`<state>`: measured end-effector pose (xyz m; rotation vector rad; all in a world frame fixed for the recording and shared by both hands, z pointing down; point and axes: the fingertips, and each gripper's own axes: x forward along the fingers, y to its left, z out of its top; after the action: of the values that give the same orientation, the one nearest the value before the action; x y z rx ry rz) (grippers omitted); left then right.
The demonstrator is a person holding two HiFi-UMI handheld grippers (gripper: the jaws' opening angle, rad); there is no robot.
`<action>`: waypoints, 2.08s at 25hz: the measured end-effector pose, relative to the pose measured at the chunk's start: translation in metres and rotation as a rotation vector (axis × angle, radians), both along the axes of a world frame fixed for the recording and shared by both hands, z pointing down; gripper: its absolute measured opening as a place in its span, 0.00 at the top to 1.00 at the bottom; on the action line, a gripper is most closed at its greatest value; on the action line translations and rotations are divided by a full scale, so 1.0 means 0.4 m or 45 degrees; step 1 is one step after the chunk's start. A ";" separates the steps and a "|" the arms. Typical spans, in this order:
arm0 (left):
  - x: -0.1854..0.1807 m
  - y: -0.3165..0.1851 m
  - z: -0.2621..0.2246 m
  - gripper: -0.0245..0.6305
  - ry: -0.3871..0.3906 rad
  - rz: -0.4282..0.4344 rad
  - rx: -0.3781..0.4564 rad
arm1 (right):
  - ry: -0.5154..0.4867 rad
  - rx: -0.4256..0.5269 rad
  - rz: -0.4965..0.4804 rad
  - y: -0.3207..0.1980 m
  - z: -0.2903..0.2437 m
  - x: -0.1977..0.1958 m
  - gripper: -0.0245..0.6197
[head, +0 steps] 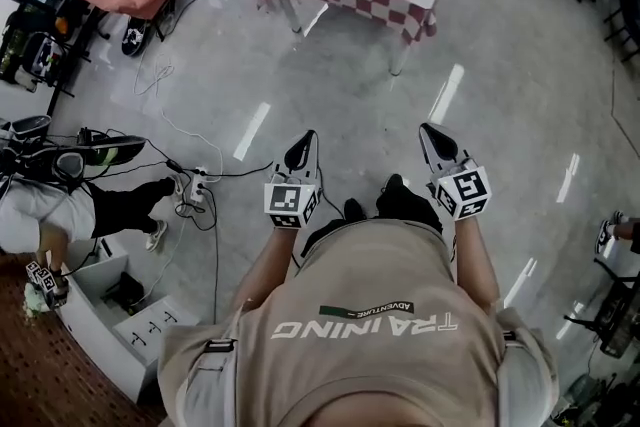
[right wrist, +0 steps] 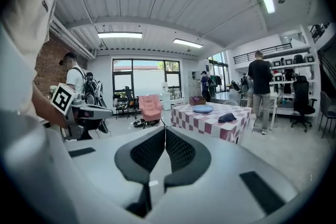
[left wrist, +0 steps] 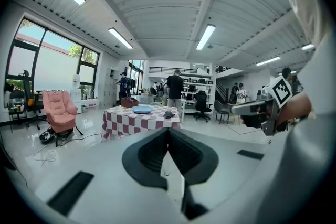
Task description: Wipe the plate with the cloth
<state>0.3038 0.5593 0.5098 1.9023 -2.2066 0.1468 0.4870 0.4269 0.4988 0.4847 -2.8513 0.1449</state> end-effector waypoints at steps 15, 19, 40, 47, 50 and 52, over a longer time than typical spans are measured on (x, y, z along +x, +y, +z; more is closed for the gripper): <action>-0.032 -0.349 -0.046 0.94 -0.039 0.053 0.003 | 0.011 -0.023 -0.155 -0.333 0.037 -0.132 0.93; -0.052 -0.438 -0.051 0.94 0.044 -0.007 0.016 | 0.014 0.030 -0.217 -0.429 0.020 -0.162 0.93; -0.306 -0.702 -0.017 0.94 0.043 -0.032 0.033 | 0.045 0.046 -0.278 -0.669 0.025 -0.433 0.93; -0.495 -0.810 -0.056 0.94 -0.028 0.076 0.055 | -0.003 0.024 -0.181 -0.757 -0.009 -0.605 0.93; -0.578 -0.827 -0.053 0.94 -0.020 0.088 0.054 | 0.009 0.033 -0.168 -0.776 0.003 -0.694 0.93; -0.628 -0.838 -0.049 0.94 0.008 0.095 0.064 | 0.008 0.059 -0.161 -0.787 0.002 -0.749 0.93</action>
<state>0.0526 0.2240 0.4901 2.0100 -2.1552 0.0987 0.1875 0.1122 0.4997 0.3124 -2.8743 0.0546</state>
